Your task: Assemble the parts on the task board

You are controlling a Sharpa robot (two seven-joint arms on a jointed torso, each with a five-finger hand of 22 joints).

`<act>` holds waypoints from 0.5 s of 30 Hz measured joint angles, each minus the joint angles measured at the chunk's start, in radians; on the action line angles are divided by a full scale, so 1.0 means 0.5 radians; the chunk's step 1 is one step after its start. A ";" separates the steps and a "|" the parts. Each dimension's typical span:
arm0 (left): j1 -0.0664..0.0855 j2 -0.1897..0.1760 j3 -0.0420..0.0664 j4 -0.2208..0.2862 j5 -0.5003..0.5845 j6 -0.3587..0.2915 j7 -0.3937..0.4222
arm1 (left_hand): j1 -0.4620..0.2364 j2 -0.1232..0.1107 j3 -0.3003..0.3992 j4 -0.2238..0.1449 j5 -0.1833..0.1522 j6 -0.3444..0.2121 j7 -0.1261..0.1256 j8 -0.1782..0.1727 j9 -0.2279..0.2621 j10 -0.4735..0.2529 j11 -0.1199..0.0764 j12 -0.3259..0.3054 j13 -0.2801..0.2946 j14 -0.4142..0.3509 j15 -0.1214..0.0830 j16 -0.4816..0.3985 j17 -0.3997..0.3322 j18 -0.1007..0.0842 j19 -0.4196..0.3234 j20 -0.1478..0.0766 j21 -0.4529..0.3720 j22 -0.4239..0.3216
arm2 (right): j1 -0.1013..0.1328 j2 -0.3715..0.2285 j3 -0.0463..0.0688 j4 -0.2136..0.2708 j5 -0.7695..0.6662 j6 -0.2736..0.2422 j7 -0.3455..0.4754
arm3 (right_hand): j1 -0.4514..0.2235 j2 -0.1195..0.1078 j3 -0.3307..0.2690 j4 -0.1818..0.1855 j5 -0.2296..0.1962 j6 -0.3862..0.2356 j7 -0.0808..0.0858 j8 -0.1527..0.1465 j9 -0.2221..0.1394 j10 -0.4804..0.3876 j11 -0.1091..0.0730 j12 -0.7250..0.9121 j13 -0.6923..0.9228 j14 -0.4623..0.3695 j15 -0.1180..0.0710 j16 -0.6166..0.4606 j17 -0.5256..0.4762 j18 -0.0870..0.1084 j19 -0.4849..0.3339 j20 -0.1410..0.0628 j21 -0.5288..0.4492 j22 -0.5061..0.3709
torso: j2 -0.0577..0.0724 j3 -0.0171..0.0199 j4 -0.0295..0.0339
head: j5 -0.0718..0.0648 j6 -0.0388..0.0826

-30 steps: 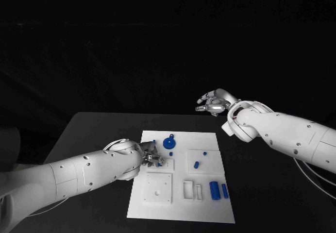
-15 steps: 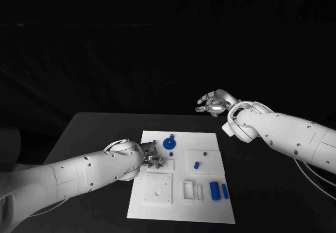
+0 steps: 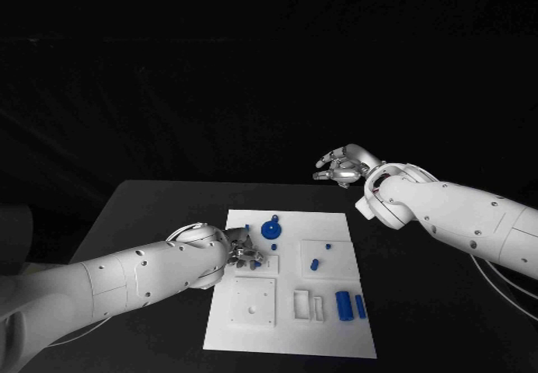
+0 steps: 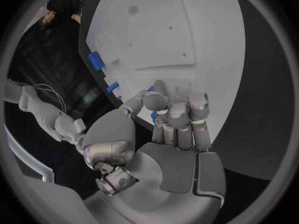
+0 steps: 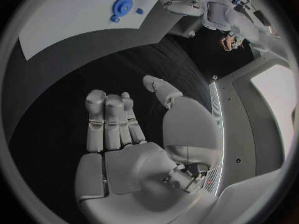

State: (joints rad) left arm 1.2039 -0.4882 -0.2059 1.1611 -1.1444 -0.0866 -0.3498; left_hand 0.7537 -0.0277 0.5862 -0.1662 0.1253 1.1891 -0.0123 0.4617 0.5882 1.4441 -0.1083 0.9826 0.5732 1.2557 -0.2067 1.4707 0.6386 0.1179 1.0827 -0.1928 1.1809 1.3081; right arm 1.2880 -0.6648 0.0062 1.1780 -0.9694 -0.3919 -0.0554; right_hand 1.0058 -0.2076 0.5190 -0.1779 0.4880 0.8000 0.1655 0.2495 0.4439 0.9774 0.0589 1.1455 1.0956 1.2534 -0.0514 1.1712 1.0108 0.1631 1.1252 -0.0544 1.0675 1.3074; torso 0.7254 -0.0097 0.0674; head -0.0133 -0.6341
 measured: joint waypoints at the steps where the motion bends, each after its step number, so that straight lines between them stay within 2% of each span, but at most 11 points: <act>1: 0.000 0.001 0.000 -0.002 0.000 0.000 0.000 | -0.008 -0.008 -0.003 0.011 -0.044 0.025 -0.025 0.000 0.001 -0.041 -0.027 0.000 -0.003 0.003 -0.005 0.000 -0.002 0.014 0.000 0.000 0.000 0.000 | 0.000 0.000 0.000 0.000 0.000 0.000 0.000 | 0.000 0.000 0.000 0.000 0.000 0.000 0.000 0.000 0.000 0.000 0.000 0.000 0.000 0.000 0.000 0.000 0.000 0.000 0.000 0.000 0.000 0.000 | 0.000 0.0000 0.000 | 0.000 0.000; 3: -0.001 0.001 -0.001 -0.005 0.000 -0.001 -0.001 | -0.019 -0.038 -0.012 0.029 -0.118 0.018 -0.018 0.000 0.001 -0.049 -0.033 0.000 -0.007 0.003 -0.010 0.000 -0.004 0.027 -0.007 0.008 0.000 0.000 | 0.000 0.000 0.000 0.000 0.000 0.000 0.000 | 0.000 0.000 0.000 0.000 0.000 0.000 0.000 0.000 0.000 0.000 0.000 0.000 -0.001 0.000 0.000 0.000 0.000 0.000 0.000 0.000 0.000 0.000 | 0.000 0.0000 0.000 | -0.001 0.000; 5: -0.001 0.002 -0.001 -0.007 0.000 -0.002 -0.002 | -0.033 -0.064 -0.020 0.048 -0.141 0.015 -0.015 0.000 0.000 -0.049 -0.034 0.000 -0.009 0.003 -0.011 0.000 -0.006 0.028 -0.010 0.010 0.000 0.000 | -0.001 0.001 0.000 0.000 0.000 0.001 0.000 | 0.000 0.000 0.000 0.000 0.000 0.000 0.000 0.000 0.000 0.000 0.000 0.000 -0.002 0.000 0.000 0.000 0.000 0.000 0.000 0.000 0.000 0.000 | 0.000 0.0000 0.000 | -0.002 0.002; 8: -0.001 0.002 -0.001 -0.012 0.000 -0.003 -0.004 | -0.059 -0.117 -0.038 0.071 -0.144 0.015 -0.016 0.000 0.002 -0.055 -0.040 0.000 -0.012 0.006 -0.013 0.000 -0.006 0.029 -0.011 0.010 0.000 0.000 | -0.002 0.001 0.000 -0.001 0.000 0.001 0.000 | 0.000 0.000 0.000 0.000 0.000 0.000 0.000 0.000 0.000 0.000 0.000 0.000 -0.002 0.000 0.000 0.000 0.000 0.000 0.000 0.000 0.000 0.000 | 0.000 0.0000 0.000 | -0.003 0.003; 15: -0.001 0.002 -0.001 -0.014 0.002 -0.003 -0.005 | -0.076 -0.172 -0.027 0.105 -0.144 0.008 -0.022 0.000 0.007 -0.064 -0.049 0.000 -0.016 0.017 -0.024 0.002 -0.006 0.029 -0.025 0.010 0.000 0.000 | -0.007 0.001 0.000 -0.003 0.000 0.002 -0.001 | 0.000 0.000 0.000 0.000 0.000 0.000 0.000 0.000 0.000 0.000 0.000 0.000 -0.002 0.000 0.000 0.000 0.000 0.000 0.000 0.000 0.000 0.000 | 0.000 0.0000 0.000 | -0.003 0.003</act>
State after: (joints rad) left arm 1.2035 -0.4871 -0.2061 1.1541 -1.1434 -0.0879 -0.3521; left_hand 0.7155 -0.1137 0.5726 -0.1136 0.0532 1.1932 -0.0234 0.4617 0.5918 1.4121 -0.1329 0.9827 0.5652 1.2639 -0.2187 1.4718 0.6358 0.1324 1.0700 -0.1878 1.1809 1.3079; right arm 1.2843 -0.6642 0.0064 1.1765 -0.9694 -0.3909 -0.0557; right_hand 1.0058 -0.2076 0.5191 -0.1779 0.4880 0.7997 0.1655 0.2495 0.4439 0.9774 0.0589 1.1455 1.0948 1.2534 -0.0514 1.1712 1.0108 0.1631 1.1252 -0.0543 1.0675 1.3074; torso 0.7253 -0.0097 0.0673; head -0.0149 -0.6325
